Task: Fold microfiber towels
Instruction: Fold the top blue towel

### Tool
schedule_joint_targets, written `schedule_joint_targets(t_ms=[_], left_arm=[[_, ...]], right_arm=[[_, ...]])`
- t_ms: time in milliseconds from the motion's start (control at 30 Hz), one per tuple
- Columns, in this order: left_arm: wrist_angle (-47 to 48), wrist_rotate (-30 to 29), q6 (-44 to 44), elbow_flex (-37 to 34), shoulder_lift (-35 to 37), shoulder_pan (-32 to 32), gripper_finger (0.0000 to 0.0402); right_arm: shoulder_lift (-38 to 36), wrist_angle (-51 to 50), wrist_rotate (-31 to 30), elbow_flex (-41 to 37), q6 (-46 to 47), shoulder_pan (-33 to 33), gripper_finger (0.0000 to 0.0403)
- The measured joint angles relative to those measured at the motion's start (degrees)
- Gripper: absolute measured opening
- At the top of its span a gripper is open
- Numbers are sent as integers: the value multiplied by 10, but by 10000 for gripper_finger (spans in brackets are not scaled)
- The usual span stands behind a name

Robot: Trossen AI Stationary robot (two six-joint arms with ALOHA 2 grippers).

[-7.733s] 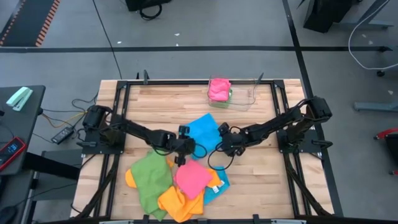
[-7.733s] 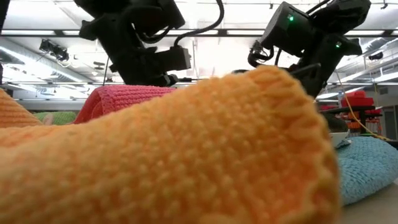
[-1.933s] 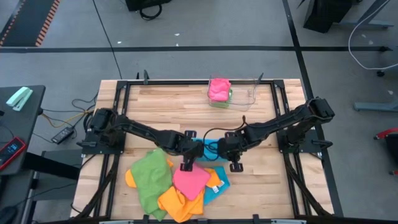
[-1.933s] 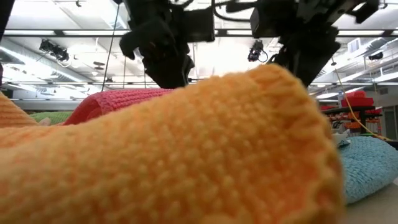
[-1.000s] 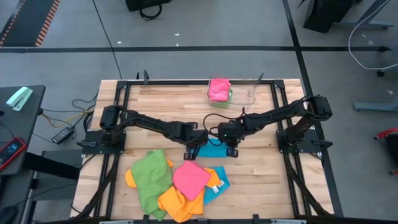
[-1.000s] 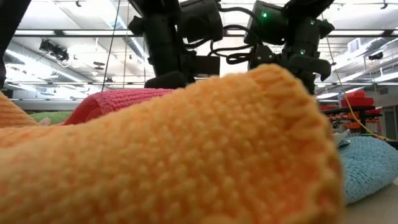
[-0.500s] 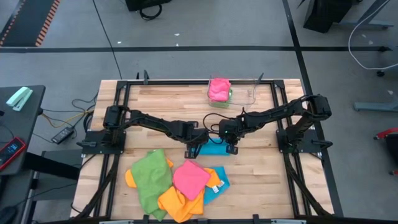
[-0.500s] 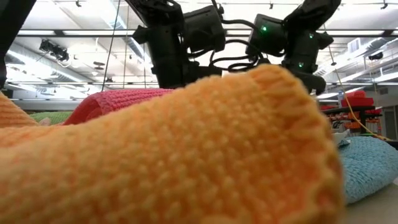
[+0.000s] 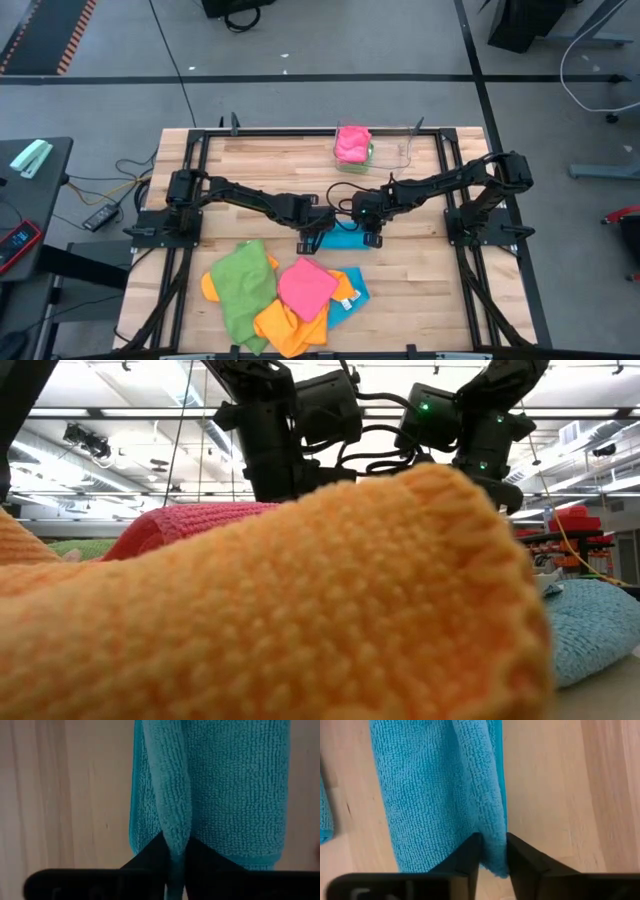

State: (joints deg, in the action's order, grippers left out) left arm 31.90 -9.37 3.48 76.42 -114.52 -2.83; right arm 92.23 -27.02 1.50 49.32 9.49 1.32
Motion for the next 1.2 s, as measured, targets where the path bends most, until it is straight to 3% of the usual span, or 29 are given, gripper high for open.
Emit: schedule_joint_targets(t_ms=[233,533,700,800,1200], left_arm=[[20,-51,-9,0,16,-4,134],[47,-59,-15,1,51,-24,221],[23,-60,-28,2,65,-44,224],[-7,-60,-32,0,56,-53,215],[-23,-59,-62,0,30,-62,184]], right_arm=[[0,-76,0,30,18,0,164],[-11,-137,0,57,30,-9,174],[-60,-101,-52,41,28,-53,174],[-91,2,-103,2,10,-85,174],[-125,234,-121,-148,2,-125,174]])
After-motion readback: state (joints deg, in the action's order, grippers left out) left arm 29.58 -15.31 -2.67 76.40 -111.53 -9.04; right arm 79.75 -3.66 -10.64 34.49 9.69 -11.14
